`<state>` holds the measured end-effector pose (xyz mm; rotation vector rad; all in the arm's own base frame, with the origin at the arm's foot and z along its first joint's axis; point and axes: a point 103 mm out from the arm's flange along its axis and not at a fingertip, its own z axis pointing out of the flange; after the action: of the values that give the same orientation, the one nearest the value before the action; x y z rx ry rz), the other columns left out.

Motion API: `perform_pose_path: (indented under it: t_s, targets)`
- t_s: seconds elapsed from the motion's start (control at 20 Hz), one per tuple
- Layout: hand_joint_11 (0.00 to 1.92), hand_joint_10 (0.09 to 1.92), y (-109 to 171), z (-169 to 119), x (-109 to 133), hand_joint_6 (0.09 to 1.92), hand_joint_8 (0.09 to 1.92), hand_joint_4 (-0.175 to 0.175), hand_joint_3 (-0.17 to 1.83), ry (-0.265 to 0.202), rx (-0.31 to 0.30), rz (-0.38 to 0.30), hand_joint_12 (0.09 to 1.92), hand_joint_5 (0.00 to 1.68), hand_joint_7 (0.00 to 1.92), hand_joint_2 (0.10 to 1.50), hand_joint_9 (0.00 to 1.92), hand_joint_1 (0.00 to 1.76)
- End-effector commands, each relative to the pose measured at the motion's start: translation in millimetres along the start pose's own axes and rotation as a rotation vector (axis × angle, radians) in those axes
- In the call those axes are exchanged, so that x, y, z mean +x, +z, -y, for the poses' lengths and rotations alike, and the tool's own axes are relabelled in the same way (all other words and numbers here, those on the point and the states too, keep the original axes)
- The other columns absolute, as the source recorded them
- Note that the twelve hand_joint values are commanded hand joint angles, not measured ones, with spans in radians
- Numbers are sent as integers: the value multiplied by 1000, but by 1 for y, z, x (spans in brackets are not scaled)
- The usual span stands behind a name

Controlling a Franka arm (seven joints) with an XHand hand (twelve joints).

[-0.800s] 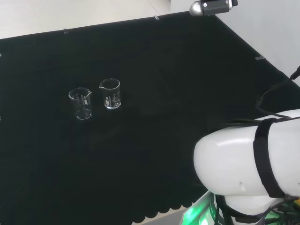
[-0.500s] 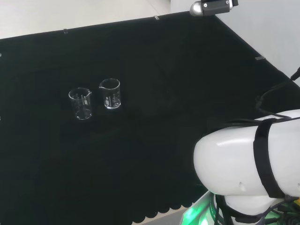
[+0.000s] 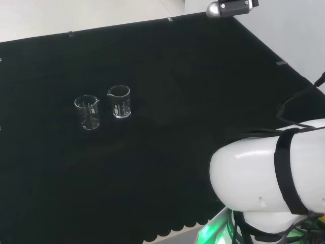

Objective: Pick up the beaker on the right.

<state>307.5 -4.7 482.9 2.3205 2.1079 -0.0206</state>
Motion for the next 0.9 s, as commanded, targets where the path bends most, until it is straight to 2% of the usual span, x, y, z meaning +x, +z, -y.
perform_pose_path:
  t_s: [0.05,0.15,0.4,0.55,0.7,0.9]
  targets:
    - [0,568,1,0,-2,129,436,-24,752,-1,3,-2,784,190,81,1200,130,13]
    - [0,570,3,-1,-2,98,432,-24,769,1,9,0,786,196,88,1161,138,59]
    - [0,602,18,-5,-3,87,457,-31,933,7,29,-47,827,193,104,875,153,371]
    - [0,623,29,-9,-2,87,484,-34,997,12,37,-73,858,194,107,761,161,471]
    - [0,636,38,-13,-4,87,505,-37,1025,21,48,-90,897,194,112,692,172,539]
    - [0,643,50,-17,0,87,518,-39,1034,29,59,-100,925,193,116,668,180,567]
